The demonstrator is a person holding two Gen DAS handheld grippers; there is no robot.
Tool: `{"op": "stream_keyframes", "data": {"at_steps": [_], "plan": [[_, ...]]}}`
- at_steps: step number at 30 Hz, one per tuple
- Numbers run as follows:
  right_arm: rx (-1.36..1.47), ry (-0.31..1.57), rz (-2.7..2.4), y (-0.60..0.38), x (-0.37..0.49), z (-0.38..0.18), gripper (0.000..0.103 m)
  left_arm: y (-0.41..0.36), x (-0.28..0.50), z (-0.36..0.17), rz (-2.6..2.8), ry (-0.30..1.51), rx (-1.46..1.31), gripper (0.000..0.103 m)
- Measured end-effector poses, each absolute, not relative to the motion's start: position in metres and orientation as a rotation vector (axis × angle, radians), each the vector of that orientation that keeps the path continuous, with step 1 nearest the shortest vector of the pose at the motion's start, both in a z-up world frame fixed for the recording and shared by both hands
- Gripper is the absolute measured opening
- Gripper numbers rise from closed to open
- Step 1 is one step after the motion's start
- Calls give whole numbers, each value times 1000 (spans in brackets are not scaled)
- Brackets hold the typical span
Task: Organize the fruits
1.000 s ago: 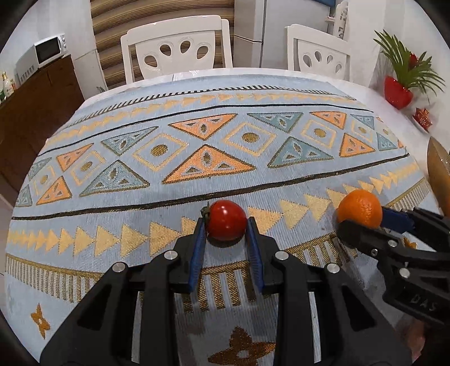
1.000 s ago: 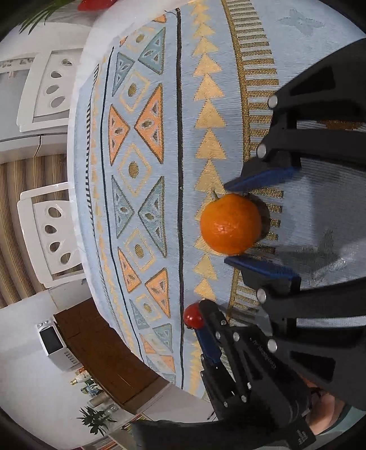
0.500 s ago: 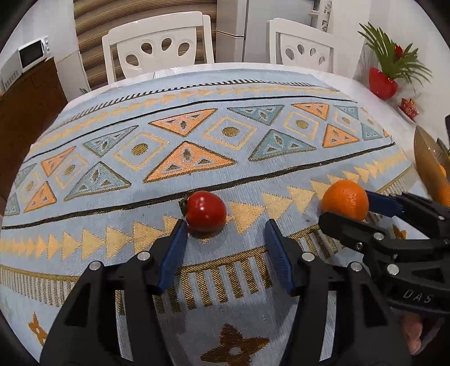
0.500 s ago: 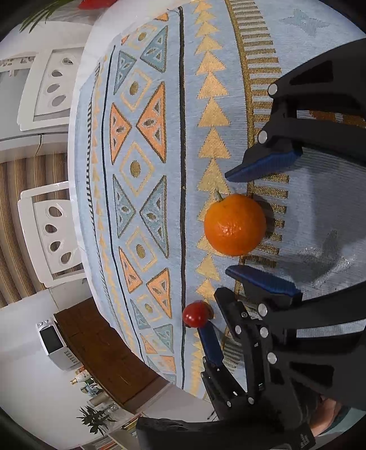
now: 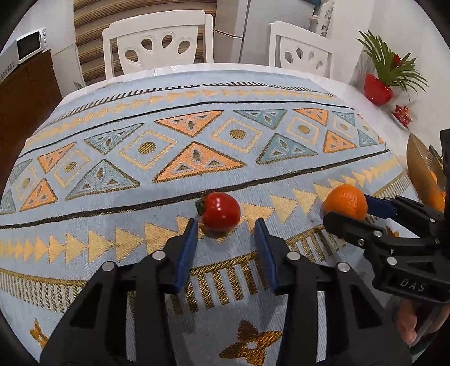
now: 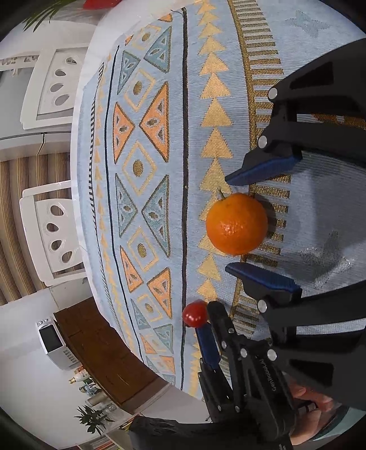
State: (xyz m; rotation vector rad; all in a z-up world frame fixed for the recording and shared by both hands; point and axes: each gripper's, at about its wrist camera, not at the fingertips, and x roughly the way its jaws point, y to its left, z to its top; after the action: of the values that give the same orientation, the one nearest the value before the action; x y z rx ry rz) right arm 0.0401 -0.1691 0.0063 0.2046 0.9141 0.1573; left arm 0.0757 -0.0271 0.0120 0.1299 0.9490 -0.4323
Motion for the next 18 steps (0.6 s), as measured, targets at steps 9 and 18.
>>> {"op": "stream_keyframes", "data": {"at_steps": [9,18], "plan": [[198,915,156,-168,41,6,55,-22,81,12,-411,946,108,27],[172,916,162,-163,41,6,43,-25,79,13,-403,935,118,27]]}}
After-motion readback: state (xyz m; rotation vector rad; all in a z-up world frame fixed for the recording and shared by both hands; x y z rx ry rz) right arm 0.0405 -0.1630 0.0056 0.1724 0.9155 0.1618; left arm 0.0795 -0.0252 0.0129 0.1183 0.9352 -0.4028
